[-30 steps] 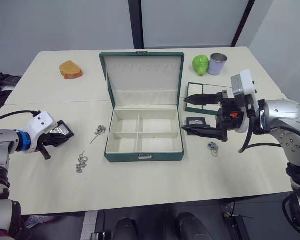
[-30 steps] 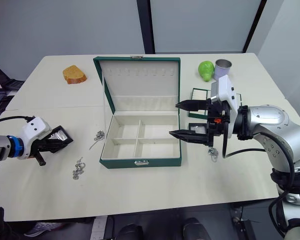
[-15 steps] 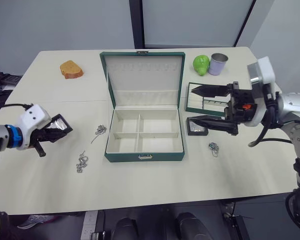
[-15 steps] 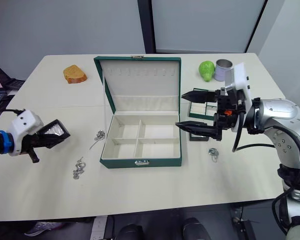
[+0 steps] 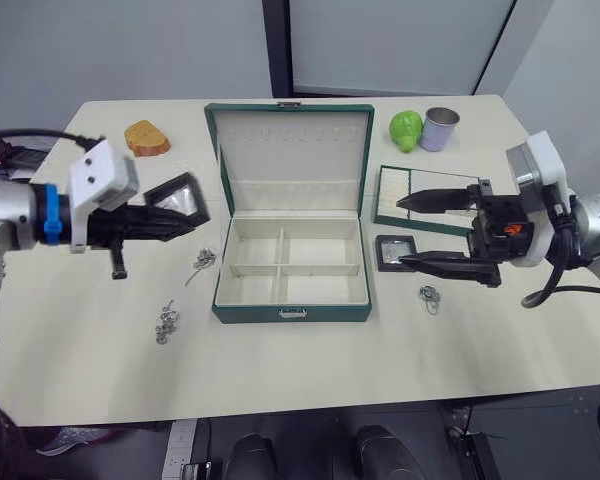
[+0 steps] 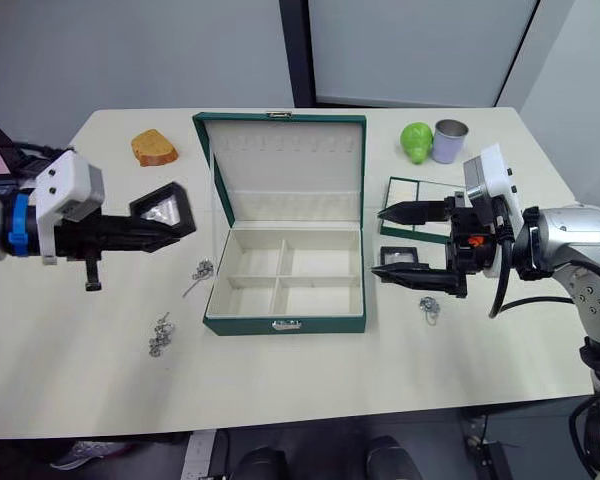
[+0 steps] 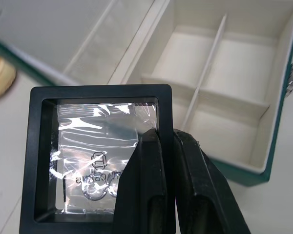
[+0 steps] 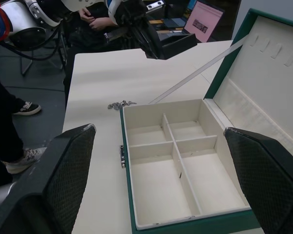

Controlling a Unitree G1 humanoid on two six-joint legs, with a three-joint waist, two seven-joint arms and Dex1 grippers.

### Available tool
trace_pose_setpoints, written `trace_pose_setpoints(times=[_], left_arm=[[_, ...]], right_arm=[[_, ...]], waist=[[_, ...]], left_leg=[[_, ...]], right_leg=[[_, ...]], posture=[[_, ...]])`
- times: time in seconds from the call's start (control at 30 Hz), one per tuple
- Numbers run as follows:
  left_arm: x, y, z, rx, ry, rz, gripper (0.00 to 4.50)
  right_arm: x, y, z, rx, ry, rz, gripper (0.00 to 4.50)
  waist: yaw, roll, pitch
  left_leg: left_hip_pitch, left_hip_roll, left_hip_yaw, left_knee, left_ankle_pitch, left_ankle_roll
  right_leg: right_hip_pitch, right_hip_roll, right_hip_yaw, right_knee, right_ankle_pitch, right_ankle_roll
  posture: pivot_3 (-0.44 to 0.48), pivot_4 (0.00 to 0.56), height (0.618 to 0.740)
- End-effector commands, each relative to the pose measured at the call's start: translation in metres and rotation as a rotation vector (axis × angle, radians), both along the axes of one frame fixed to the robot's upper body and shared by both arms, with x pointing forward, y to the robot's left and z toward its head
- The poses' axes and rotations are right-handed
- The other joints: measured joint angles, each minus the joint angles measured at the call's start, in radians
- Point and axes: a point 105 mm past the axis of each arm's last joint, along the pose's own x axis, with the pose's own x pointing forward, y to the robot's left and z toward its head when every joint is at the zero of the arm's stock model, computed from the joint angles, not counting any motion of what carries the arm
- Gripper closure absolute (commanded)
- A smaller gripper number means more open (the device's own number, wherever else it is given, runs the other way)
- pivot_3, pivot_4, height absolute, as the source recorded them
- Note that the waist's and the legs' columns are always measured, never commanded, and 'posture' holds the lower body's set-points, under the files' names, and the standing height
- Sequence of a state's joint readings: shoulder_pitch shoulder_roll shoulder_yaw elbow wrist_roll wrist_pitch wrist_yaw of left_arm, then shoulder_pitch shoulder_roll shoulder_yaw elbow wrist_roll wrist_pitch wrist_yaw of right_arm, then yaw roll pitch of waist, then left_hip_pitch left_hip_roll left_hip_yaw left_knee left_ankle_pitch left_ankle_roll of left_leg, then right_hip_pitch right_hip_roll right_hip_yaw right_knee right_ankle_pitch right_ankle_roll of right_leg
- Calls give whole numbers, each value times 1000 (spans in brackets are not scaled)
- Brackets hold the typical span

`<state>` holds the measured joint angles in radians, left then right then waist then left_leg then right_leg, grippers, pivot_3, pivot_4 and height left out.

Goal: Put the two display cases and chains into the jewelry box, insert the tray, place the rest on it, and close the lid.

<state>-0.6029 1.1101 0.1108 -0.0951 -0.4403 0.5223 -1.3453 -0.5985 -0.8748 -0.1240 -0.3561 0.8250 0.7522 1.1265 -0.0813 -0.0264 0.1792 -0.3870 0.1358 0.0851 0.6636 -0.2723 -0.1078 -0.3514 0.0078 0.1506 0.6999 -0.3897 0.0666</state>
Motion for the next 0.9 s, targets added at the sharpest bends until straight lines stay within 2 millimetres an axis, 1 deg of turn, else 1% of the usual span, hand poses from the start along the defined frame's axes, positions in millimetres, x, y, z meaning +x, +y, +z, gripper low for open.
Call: trace_pose_setpoints(times=[0.03,0.13,0.23,0.4,0.53,0.6,0.7,0.9], left_arm=[[-11,-36,1,13,14,-158,4491],[-11,-61,2,5,10,-254,4491],[-1,-73,-2,34,-17,-284,4491],[25,-96,-18,92,-75,-312,4491],[34,-114,-35,94,-57,-337,4491],[37,-120,-44,92,-41,-342,4491],[47,-128,-59,96,-33,-318,4491],[55,-132,-72,106,-31,-310,4491]], right_arm=[[-7,-2,9,-2,-73,-26,0],[-9,-5,8,-2,-83,-61,0],[-10,-6,4,-10,-89,-93,0],[-11,-10,-2,-12,-92,-166,0],[-15,-13,-4,-6,-87,-209,0],[-17,-13,-5,-2,-86,-221,0],[-18,-14,-5,5,-87,-240,0],[-20,-14,-4,11,-83,-259,0]], waist=[[0,0,0],[0,0,0],[1,0,0],[1,0,0],[1,0,0],[0,0,0],[1,0,0],[2,0,0]], left_leg=[[0,0,0,0,0,0],[-3,0,-1,1,0,0],[-4,0,-2,1,0,0],[-4,-1,-3,2,0,0],[-6,-1,-4,3,0,0],[-7,-1,-4,3,0,0],[-7,-1,-4,3,0,0],[-7,-1,-5,2,0,0]], right_leg=[[0,0,0,0,0,0],[-1,0,-1,-1,0,0],[0,0,-1,-2,0,0],[0,0,-1,-2,0,0],[0,0,-2,-3,0,0],[0,0,-1,-2,0,0],[0,0,-2,-2,0,0],[0,0,-2,-3,0,0]], posture=[[0,150,740],[0,150,740],[0,150,740],[0,150,740],[0,150,740],[0,150,740],[0,150,740],[0,150,740]])
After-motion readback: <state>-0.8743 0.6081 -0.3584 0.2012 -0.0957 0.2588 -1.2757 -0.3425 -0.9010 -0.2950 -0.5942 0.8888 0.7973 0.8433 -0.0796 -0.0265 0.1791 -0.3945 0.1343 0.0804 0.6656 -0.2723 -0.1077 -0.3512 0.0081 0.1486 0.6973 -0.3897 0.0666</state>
